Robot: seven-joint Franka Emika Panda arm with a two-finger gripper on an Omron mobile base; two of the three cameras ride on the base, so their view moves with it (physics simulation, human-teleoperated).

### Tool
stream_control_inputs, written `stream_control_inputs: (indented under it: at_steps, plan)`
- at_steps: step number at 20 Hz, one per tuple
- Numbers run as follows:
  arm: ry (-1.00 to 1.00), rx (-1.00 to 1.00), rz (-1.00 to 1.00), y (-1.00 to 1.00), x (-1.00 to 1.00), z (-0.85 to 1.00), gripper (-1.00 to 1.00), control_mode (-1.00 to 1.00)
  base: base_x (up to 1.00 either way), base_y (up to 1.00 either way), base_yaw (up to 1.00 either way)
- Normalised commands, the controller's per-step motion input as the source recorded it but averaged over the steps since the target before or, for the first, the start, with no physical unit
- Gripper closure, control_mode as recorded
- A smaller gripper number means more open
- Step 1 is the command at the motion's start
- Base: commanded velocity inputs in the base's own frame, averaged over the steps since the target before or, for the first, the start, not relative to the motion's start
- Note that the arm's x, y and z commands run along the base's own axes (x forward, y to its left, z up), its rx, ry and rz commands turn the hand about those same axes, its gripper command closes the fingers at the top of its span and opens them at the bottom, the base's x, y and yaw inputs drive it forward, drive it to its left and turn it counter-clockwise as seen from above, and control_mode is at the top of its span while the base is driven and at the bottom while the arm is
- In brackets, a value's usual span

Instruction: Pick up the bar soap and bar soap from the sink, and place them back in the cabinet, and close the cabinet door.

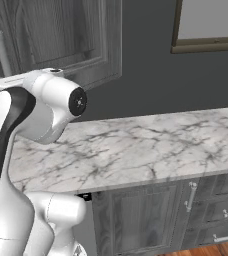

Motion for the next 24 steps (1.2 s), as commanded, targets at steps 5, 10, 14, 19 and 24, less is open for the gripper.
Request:
stream_control_inputs:
  at_steps: [5, 10, 14, 19, 24]
  plan:
    - [0.00, 0.00, 0.00, 0.33, 0.20, 0.00, -1.00, -1.00, 0.00, 0.00, 0.00]
    - [0.00, 0.00, -0.01, 0.35, 0.27, 0.00, -1.00, -1.00, 0.00, 0.00, 0.00]
    - [0.00, 0.00, 0.00, 0.38, 0.27, -0.04, -1.00, -1.00, 0.00, 0.00, 0.00]
    - [0.00, 0.00, -0.03, 0.60, 0.28, -0.02, -1.00, -1.00, 0.00, 0.00, 0.00]
    - [0.00, 0.00, -0.04, 0.60, 0.26, 0.00, -1.00, -1.00, 0.00, 0.00, 0.00]
